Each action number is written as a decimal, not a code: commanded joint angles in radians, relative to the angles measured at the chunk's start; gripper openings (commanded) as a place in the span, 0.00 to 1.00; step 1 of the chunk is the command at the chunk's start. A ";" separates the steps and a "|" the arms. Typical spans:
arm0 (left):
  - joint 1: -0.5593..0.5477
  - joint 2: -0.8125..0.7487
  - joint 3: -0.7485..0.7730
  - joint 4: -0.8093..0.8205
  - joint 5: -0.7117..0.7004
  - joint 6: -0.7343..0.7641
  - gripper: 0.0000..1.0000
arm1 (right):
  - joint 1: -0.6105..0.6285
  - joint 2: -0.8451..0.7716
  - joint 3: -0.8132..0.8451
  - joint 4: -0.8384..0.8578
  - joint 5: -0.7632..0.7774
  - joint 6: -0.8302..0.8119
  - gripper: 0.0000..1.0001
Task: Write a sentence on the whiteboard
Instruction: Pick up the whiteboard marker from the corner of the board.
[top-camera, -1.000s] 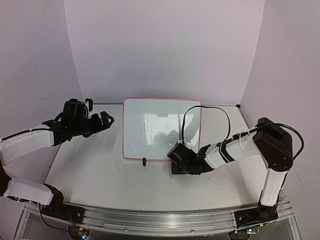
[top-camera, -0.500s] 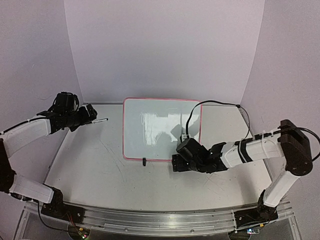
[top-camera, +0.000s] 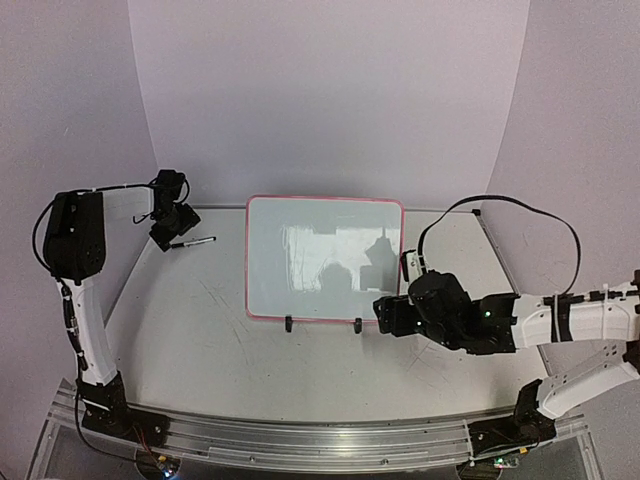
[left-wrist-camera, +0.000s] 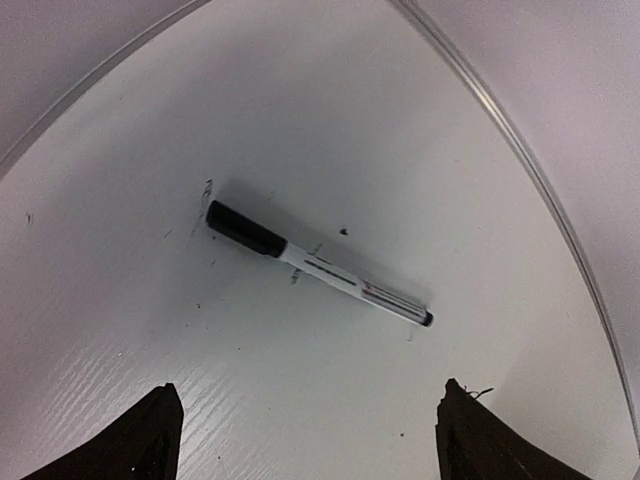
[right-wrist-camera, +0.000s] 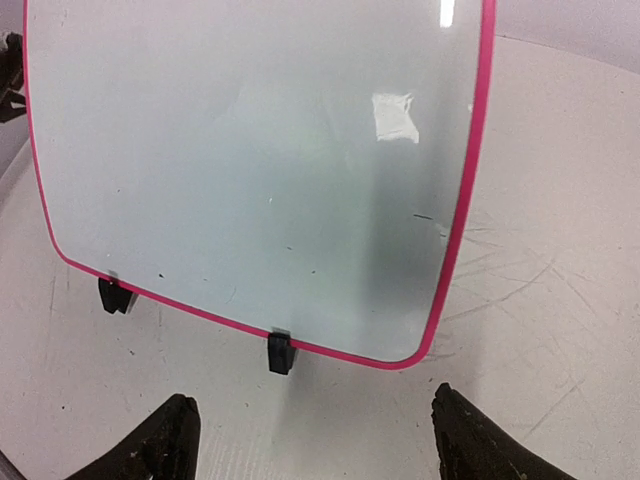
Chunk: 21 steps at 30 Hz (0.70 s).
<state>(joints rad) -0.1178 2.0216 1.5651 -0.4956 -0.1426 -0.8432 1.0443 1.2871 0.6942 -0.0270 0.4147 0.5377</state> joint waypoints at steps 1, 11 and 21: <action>-0.003 0.066 0.120 -0.090 -0.136 -0.216 0.86 | 0.006 -0.075 -0.051 0.018 0.094 -0.024 0.80; 0.012 0.297 0.340 -0.165 -0.194 -0.305 0.78 | 0.005 -0.218 -0.118 0.032 0.164 -0.050 0.81; 0.010 0.431 0.496 -0.285 -0.333 -0.275 0.67 | 0.005 -0.259 -0.152 0.048 0.190 -0.049 0.82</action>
<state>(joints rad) -0.1101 2.4183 1.9731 -0.6927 -0.3740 -1.1307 1.0443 1.0399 0.5491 -0.0002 0.5651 0.4969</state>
